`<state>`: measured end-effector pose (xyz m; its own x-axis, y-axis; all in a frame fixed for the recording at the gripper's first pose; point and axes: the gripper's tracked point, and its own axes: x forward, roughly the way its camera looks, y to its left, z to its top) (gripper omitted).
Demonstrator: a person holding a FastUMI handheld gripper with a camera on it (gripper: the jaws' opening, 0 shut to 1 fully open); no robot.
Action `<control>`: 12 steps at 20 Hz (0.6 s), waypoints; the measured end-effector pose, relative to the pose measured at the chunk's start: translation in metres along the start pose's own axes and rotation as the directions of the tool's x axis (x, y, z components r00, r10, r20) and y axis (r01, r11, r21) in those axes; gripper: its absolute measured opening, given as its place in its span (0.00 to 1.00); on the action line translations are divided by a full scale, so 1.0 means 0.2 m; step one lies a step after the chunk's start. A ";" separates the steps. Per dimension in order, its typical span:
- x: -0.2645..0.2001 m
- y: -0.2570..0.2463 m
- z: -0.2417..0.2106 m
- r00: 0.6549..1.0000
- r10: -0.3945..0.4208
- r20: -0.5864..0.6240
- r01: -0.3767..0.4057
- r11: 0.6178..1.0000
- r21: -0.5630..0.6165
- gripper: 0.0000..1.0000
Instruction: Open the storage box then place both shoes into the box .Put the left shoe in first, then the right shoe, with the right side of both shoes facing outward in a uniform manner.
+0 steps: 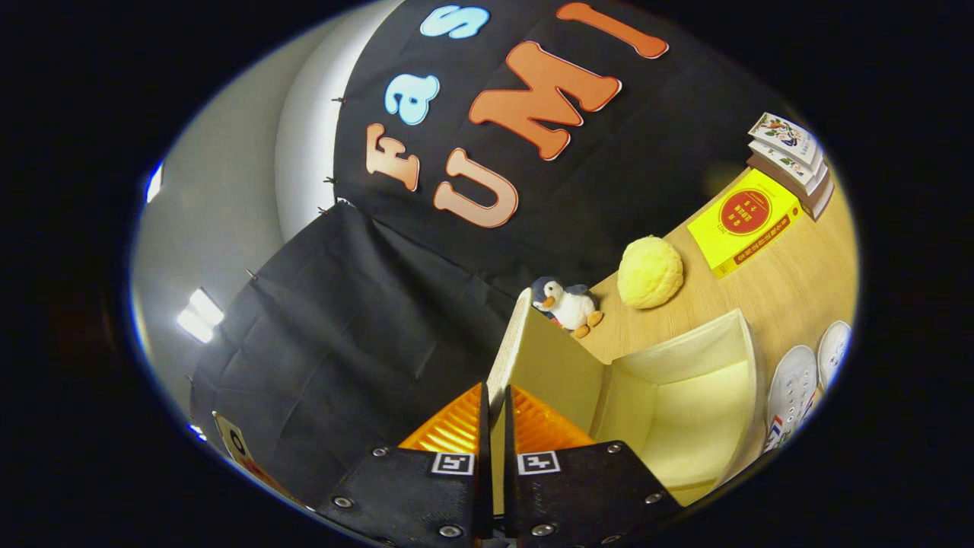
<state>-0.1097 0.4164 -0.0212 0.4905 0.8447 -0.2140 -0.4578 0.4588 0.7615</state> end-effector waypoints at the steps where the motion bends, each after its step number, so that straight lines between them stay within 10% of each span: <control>1: 0.04 0.02 -0.02 1.000 0.000 -0.003 0.000 1.000 -0.006 0.07; 7: 0.20 0.09 -0.16 0.998 -0.039 -0.046 0.035 0.995 -0.088 0.22; 11: 0.19 0.05 -0.14 0.996 -0.083 -0.033 0.078 0.988 -0.132 0.92; 12: 0.16 0.02 -0.12 0.995 -0.101 -0.022 0.097 0.985 -0.145 0.96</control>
<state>-0.1130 0.4528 -0.0391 0.5176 0.8001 -0.3032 -0.5108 0.5732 0.6407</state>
